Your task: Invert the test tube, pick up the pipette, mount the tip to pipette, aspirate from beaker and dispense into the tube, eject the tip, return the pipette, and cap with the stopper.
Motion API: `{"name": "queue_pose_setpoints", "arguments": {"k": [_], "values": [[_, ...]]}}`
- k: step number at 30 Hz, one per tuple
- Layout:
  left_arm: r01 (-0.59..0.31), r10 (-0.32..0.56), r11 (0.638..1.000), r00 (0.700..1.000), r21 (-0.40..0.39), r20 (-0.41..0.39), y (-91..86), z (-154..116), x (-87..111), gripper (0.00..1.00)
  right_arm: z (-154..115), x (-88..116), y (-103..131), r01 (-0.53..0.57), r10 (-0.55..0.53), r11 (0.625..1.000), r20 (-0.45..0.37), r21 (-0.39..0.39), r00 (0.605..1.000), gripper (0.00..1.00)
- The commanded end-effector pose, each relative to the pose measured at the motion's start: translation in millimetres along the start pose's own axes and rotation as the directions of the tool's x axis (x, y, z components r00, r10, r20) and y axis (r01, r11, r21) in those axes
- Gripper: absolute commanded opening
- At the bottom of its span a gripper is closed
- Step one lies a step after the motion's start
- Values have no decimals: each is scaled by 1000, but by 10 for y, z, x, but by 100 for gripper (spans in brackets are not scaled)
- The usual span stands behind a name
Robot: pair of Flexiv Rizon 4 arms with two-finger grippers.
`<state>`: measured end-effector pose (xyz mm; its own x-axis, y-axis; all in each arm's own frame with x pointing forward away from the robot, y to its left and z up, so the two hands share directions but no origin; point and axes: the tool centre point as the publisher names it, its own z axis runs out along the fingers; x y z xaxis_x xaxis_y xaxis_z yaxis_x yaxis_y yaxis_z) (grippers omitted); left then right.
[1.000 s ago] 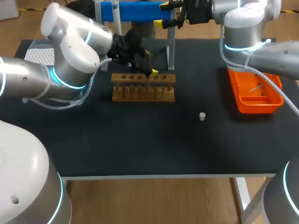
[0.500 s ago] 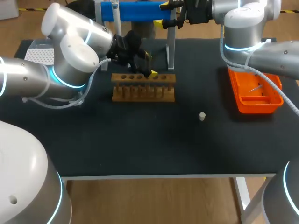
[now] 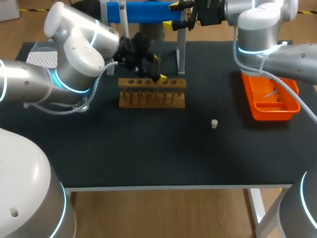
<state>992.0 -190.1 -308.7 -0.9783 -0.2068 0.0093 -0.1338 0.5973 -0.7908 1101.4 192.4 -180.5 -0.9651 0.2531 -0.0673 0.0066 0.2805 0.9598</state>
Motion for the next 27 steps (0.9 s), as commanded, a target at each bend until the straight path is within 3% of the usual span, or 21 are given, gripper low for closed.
{"name": "queue_pose_setpoints", "arguments": {"k": [1,15,27], "values": [[1,-1,1000,1000,-3,-2,-7,5,-9,100,-8,1,6,0,0,1000,0,3,1000,100],[1,-1,1000,1000,-3,-2,-7,5,-9,100,-8,1,6,0,0,1000,0,3,1000,100],[1,-1,1000,1000,-3,-2,-7,5,-9,100,-728,209,-36,55,-62,997,138,54,989,100]]}}
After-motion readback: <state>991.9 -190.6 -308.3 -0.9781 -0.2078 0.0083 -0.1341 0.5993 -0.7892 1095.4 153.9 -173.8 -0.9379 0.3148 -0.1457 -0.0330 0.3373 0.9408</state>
